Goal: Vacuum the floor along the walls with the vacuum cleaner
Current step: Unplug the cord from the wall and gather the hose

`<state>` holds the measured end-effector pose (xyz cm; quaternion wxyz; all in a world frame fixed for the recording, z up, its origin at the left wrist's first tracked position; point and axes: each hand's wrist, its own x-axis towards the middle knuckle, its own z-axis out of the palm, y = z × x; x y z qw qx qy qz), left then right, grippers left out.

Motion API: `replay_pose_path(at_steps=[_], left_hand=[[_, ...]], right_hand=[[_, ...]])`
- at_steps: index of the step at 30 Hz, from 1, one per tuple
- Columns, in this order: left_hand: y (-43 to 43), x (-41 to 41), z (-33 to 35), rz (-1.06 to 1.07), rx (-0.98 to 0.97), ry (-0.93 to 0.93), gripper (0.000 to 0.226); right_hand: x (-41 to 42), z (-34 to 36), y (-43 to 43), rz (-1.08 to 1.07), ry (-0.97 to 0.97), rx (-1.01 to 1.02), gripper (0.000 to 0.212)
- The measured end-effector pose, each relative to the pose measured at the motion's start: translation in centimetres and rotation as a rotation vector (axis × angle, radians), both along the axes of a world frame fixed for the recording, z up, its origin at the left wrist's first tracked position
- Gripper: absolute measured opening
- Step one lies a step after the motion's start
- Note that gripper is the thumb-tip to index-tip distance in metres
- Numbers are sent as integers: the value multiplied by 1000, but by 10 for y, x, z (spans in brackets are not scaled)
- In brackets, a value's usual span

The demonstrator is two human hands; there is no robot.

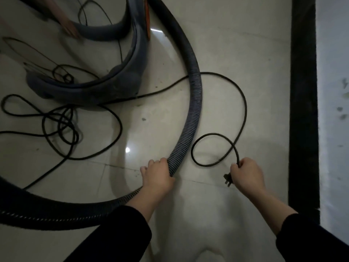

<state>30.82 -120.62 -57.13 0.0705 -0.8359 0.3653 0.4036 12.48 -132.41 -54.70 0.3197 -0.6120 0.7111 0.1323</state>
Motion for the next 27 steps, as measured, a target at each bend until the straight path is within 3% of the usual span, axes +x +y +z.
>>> replay_pose_path(at_steps=[3,8,13,16,18,21,24,27], left_hand=[[1,4,12,-4,-78,-41,23],[20,-1,34,-155,-204,0,44],[103,-14,57,-73,-231,343,62],[154,-16,66,-112,-184,301,64],[171,-12,73,-108,-215,235,44],[187,2,83,-56,-143,243,29],[208,30,102,-155,2,195,28],[239,78,127,-274,95,121,25]], right_hand=[[-1,-1,23,178,119,166,7],[28,10,78,447,-105,401,26],[44,25,129,365,-297,485,28],[45,48,153,339,-359,585,27],[47,69,164,382,-364,638,26],[63,98,174,545,-294,495,20],[102,125,179,534,-256,303,29],[150,150,191,561,-261,318,15]])
